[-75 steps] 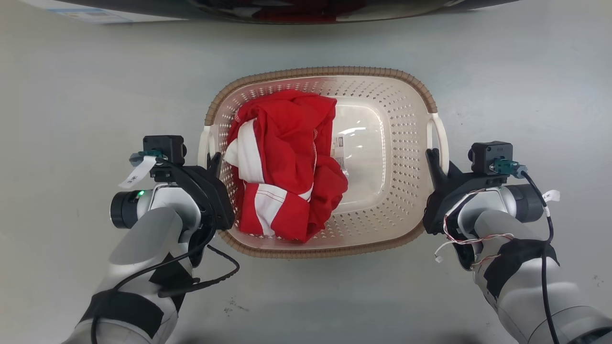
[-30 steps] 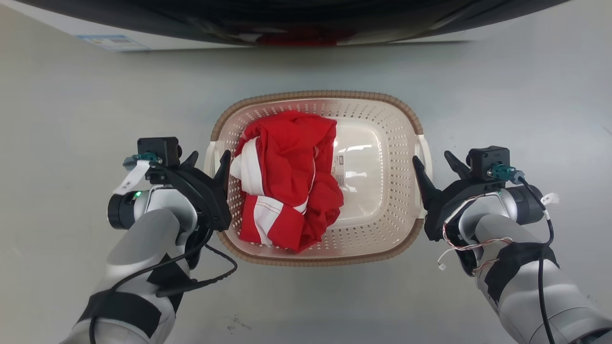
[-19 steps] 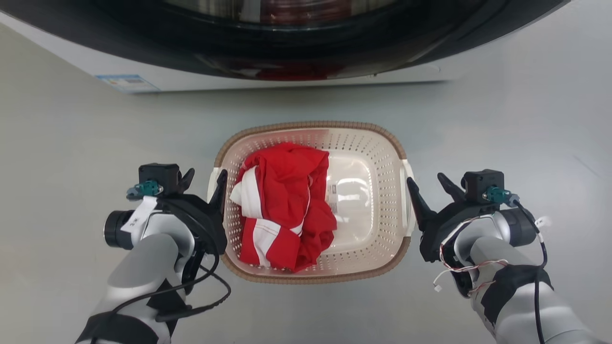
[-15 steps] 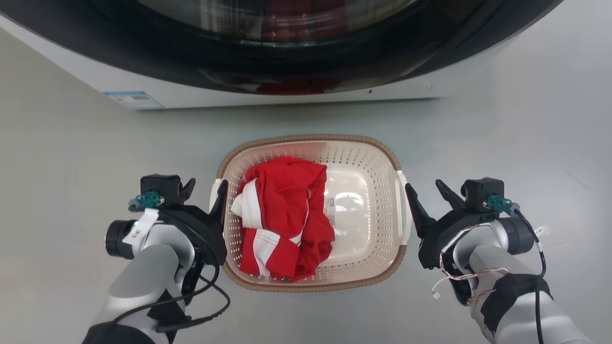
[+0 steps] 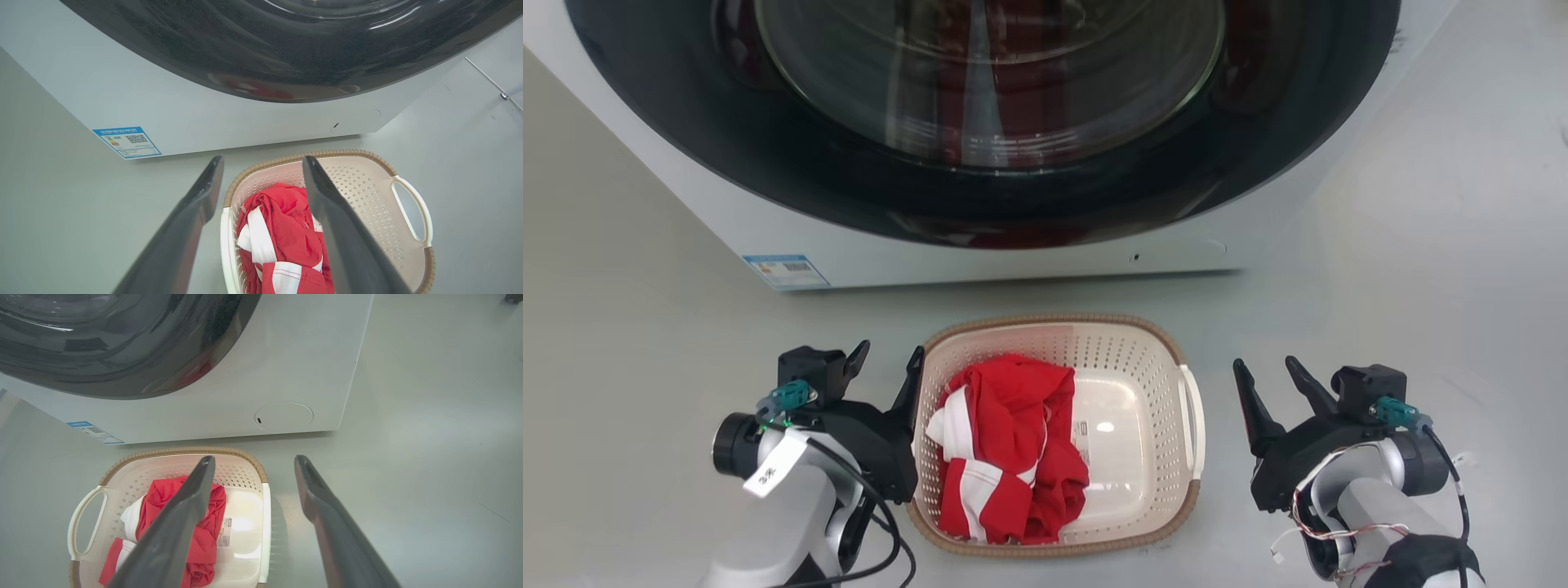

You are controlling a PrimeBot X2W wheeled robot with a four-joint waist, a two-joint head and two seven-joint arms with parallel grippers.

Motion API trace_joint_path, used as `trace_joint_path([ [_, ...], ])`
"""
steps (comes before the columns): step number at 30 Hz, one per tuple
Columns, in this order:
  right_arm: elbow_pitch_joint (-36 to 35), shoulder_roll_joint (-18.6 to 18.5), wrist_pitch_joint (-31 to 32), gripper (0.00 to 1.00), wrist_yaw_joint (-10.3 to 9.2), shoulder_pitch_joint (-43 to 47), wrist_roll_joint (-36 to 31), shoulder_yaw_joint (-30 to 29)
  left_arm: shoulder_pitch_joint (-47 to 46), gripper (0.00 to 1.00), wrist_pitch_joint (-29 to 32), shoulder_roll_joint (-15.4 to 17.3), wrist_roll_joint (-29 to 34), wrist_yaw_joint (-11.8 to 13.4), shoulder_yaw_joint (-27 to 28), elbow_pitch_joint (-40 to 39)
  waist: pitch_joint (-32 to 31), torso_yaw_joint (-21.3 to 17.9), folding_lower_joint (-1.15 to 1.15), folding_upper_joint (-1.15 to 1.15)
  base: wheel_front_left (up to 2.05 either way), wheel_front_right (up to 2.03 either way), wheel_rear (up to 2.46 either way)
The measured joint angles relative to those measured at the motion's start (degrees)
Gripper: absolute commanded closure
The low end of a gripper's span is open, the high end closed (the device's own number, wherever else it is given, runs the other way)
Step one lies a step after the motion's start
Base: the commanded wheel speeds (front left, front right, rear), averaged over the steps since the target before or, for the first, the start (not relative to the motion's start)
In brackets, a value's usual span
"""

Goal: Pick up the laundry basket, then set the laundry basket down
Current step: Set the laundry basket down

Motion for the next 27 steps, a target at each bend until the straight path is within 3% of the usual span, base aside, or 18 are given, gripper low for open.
trace_joint_path([
  [18,-22.3,-4.2,0.0,0.0,-5.95,15.3,-6.8,-5.0,19.3,0.0,0.0,6.5,7.1,9.1,4.1,-26.4,-14.0,-0.1,-0.01,-0.01,0.0,0.0,0.0],
  [27,-31.7,-5.2,0.0,0.0,-7.49,23.6,-9.7,-7.7,28.7,0.0,0.0,8.5,9.8,11.2,6.9,-38.4,-18.3,-0.5,0.0,-0.01,0.0,0.0,0.0],
])
